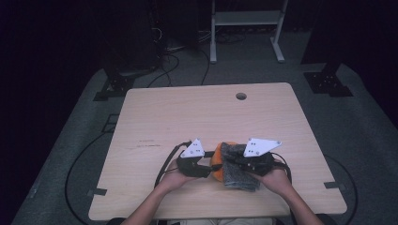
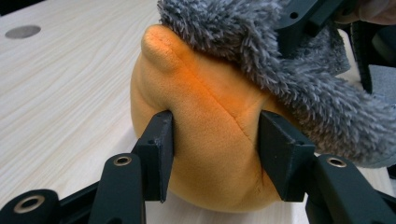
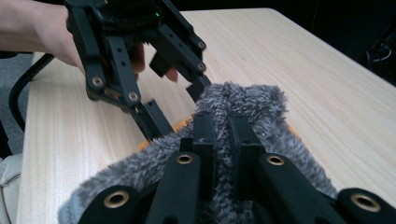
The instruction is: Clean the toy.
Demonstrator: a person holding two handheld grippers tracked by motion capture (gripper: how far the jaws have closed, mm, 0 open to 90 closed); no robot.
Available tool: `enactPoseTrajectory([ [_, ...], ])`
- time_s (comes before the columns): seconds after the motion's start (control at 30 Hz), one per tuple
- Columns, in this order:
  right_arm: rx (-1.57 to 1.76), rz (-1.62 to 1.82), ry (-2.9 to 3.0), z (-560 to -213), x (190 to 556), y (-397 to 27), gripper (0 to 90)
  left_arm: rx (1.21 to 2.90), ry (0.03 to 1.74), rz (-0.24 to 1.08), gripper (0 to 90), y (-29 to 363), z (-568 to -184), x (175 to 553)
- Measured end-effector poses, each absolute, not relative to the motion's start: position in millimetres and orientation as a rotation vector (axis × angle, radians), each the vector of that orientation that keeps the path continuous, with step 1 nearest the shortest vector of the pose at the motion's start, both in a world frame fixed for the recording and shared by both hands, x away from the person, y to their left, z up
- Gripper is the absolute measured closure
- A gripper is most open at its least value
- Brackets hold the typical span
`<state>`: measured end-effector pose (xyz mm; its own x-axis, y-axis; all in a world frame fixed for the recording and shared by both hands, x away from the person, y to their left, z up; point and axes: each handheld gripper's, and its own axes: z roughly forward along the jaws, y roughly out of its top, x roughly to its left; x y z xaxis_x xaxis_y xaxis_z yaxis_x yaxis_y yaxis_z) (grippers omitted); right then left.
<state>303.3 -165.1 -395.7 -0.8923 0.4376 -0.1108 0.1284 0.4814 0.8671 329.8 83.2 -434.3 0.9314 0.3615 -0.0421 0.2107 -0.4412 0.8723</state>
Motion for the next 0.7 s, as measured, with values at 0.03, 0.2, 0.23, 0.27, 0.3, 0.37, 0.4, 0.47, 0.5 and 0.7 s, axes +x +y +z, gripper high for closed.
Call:
enactPoseTrajectory([
  [0.03, 0.49, 1.361, 2.412, -398.1, 305.0, -168.4, 82.8, 2.036, 0.416, 0.173, 48.9, 84.5, -435.1, 331.0],
  [0.2, 0.58, 1.341, 2.398, -405.4, 307.8, -192.4, 82.8, 2.032, 0.412, 0.168, 48.6, 85.2, -436.1, 331.1],
  [0.23, 0.594, 1.345, 2.394, -406.4, 307.6, -195.5, 82.8, 2.029, 0.391, 0.182, 46.6, 84.8, -434.7, 330.7],
  [0.27, 0.606, 1.357, 2.389, -408.1, 307.2, -198.4, 82.8, 2.019, 0.379, 0.206, 41.1, 84.2, -432.7, 329.7],
  [0.3, 0.604, 1.36, 2.382, -409.0, 306.0, -198.7, 82.8, 1.993, 0.364, 0.243, 37.5, 84.4, -430.2, 328.2],
  [0.37, 0.577, 1.372, 2.386, -409.8, 304.8, -196.3, 82.8, 1.93, 0.37, 0.27, 36.7, 85.0, -424.8, 328.2],
  [0.4, 0.553, 1.389, 2.392, -409.9, 304.5, -193.5, 82.8, 1.918, 0.381, 0.268, 37.0, 84.2, -423.6, 329.8],
  [0.47, 0.505, 1.393, 2.398, -410.3, 302.0, -184.6, 82.7, 1.946, 0.408, 0.28, 41.4, 81.5, -426.6, 332.2],
  [0.5, 0.49, 1.376, 2.39, -410.8, 300.6, -181.0, 82.6, 1.955, 0.426, 0.28, 43.4, 81.8, -429.1, 333.9],
  [0.7, 0.54, 1.334, 2.382, -413.8, 303.7, -190.4, 82.7, 1.979, 0.486, 0.257, 46.0, 87.9, -432.3, 338.2],
])
